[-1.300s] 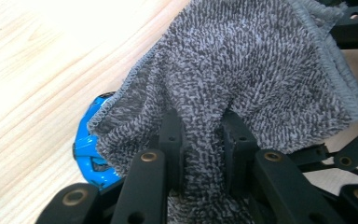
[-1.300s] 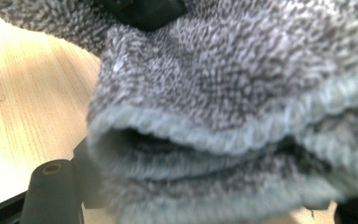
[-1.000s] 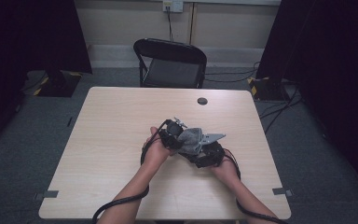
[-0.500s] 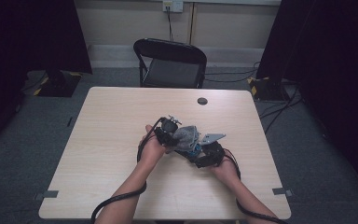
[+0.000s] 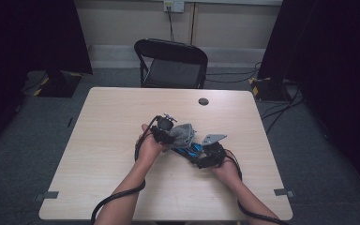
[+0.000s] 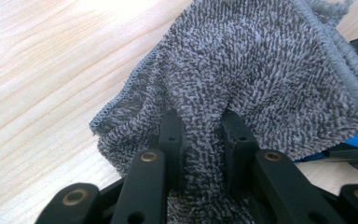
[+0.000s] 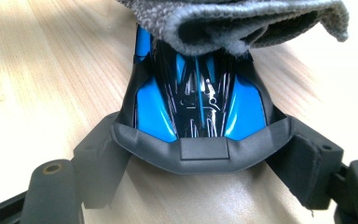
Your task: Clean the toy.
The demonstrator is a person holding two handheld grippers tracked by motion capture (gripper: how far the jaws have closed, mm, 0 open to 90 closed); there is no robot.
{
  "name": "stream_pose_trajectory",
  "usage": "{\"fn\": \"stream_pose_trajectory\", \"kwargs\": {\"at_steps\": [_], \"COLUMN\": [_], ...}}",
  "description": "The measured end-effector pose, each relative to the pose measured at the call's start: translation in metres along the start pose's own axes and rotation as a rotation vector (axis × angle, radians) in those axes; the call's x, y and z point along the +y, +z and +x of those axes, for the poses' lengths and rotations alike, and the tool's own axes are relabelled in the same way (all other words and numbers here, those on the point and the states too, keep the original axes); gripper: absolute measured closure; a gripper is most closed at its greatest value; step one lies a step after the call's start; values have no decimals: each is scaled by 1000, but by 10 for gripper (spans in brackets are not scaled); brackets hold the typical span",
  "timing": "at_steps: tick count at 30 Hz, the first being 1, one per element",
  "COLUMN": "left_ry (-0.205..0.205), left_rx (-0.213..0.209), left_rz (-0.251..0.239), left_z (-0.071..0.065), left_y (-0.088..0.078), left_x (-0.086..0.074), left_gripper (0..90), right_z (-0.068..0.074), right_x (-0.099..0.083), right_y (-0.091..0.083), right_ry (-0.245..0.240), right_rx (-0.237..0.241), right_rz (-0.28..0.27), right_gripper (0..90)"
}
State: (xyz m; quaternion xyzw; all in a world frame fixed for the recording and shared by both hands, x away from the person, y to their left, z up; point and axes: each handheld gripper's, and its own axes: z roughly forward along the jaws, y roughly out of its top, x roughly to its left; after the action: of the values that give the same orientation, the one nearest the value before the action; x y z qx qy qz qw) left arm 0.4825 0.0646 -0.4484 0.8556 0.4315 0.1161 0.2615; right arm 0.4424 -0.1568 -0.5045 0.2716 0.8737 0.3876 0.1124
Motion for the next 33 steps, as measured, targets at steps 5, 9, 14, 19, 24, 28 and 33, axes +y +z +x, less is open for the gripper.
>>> {"fn": "stream_pose_trajectory", "kwargs": {"at_steps": [5,9,14,19,24,28,33], "left_ry": [-11,-25,-40,-39,-52,-68,-77], "left_rx": [1,1,9,20,22,29,47], "left_rz": [0,2,2,3,5,7,13], "left_z": [3,7,12,15,18,23,29], "left_y": [1,2,3,5,6,7,8], "left_x": [0,-1,-2,-2,-3,-4,-6], "left_gripper": [735,735,735,736,736,736,736], "right_z": [0,0,0,0,0,0,0], "right_x": [0,0,0,0,0,0,0], "right_y": [0,0,0,0,0,0,0], "right_ry": [0,-1,-1,0,1,1,0], "right_rx": [0,0,0,-1,-1,0,0], "right_rz": [0,0,0,-1,-1,0,0], "right_gripper": [242,242,242,242,242,242,242]}}
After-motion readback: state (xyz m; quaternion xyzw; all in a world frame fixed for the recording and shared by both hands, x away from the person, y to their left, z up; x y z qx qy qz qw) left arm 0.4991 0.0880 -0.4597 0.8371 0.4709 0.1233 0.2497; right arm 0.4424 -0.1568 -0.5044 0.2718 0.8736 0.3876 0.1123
